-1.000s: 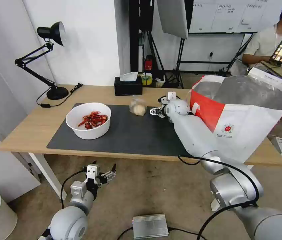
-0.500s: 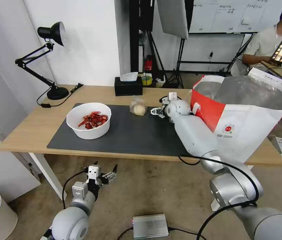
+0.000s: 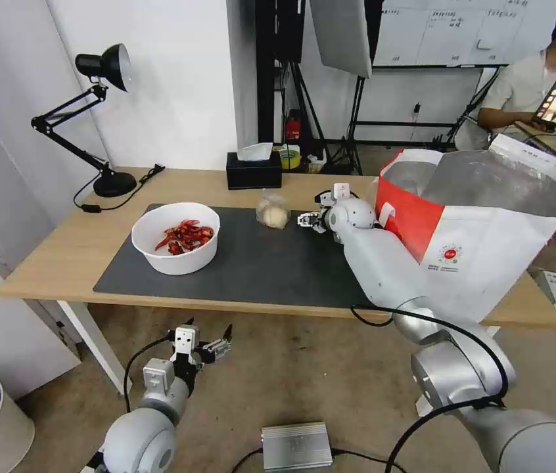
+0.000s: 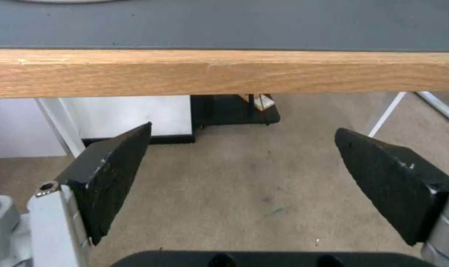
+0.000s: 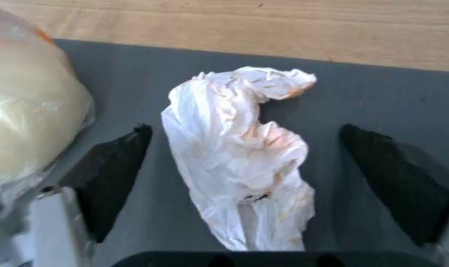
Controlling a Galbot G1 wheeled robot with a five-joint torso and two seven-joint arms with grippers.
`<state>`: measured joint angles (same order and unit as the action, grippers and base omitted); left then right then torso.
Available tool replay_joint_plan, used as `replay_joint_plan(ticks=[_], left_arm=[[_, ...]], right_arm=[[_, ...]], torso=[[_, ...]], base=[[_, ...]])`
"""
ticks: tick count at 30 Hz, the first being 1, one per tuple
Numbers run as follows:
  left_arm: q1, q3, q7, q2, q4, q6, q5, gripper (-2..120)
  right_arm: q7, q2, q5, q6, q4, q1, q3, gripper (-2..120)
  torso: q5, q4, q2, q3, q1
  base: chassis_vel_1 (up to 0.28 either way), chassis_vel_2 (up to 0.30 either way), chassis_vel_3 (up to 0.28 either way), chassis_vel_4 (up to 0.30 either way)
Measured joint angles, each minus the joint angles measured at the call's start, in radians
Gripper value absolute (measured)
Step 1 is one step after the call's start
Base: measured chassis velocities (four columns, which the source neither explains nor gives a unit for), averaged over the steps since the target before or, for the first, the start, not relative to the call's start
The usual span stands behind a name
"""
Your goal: Pick up the trash from the table and place it into the takeout bag.
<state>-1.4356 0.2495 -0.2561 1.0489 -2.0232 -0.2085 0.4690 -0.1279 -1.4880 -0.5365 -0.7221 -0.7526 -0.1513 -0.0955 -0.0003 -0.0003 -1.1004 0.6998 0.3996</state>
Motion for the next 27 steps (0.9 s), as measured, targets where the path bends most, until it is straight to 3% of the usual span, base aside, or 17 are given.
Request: replay_joint_plan(ticks=[14,23,27], left_arm=[[0.003,-0.004,0.001,0.002,0.007,0.024,-0.004,100],[0.004,-0.006,0.001,0.003,0.009,0.025,-0.004,100],[0.005,-0.007,0.001,0.003,0.009,0.025,-0.004,100]], right_arm=[[-0.006,0.001,0.003,0.001,0.001,0.000,-0.002,51],[-0.006,0.001,0.002,0.000,0.002,0.000,0.000,14],[-0.006,0.002,0.002,0.000,0.002,0.000,0.000,6]], torso=[[-0.0001,-0.0007,0.000,0.000,0.000],[0.0003,0.0008,0.001,0.000,0.001],[0.0003,0.0007,0.001,0.000,0.001]], base=[[0.000,0.000,0.000,0.000],[0.000,0.000,0.000,0.000],[0.000,0.000,0.000,0.000]])
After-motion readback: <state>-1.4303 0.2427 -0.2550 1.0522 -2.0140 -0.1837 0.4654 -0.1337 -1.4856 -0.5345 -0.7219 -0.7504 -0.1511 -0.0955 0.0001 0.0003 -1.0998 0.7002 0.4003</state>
